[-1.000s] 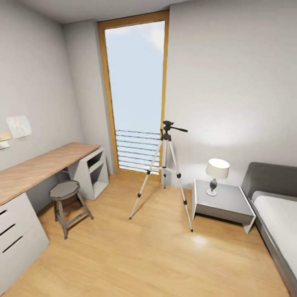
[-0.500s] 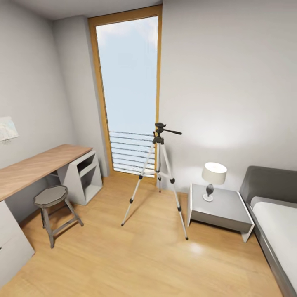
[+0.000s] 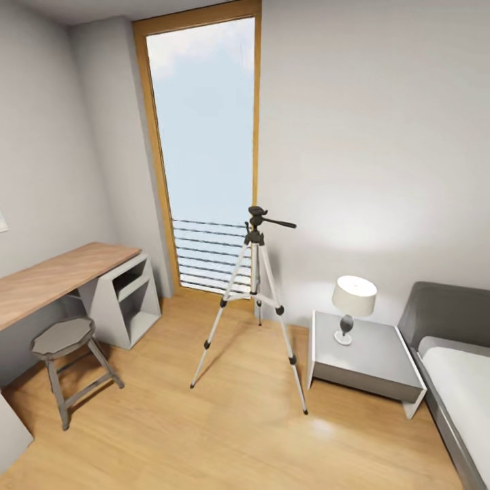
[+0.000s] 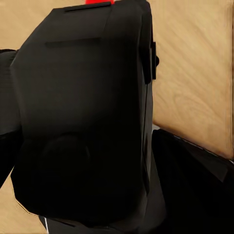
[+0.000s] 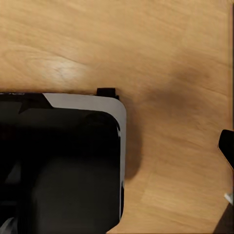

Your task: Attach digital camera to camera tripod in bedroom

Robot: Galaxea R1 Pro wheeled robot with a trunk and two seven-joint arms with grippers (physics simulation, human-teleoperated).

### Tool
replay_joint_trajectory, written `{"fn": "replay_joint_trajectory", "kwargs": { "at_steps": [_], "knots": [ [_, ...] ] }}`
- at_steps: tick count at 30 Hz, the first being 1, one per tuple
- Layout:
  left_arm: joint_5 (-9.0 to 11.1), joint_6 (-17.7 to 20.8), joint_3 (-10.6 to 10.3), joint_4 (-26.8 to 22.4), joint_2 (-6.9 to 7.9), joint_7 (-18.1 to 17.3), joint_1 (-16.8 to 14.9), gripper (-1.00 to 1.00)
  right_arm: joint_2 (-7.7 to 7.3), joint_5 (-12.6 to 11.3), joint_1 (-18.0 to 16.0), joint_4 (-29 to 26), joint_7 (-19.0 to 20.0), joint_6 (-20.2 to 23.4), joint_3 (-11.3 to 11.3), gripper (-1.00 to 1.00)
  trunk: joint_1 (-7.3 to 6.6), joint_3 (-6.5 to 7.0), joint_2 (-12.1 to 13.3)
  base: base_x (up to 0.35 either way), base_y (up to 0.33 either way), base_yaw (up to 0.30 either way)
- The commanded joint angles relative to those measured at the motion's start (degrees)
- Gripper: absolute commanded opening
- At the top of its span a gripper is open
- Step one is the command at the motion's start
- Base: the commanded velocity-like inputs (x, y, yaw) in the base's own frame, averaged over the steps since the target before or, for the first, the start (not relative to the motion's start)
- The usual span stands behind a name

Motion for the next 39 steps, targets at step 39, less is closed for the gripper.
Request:
{"fn": "replay_joint_trajectory", "kwargs": {
  "at_steps": [39],
  "knots": [
    [0.25, -0.80, -0.53, 0.01, -0.16, 0.06, -0.04, -1.00, -0.11, 0.32, -0.10, 0.18, 0.10, -0.15, -0.49, 1.00, 0.05, -0.09, -0.07, 0.300, -0.120, 0.134]
  ]
}}
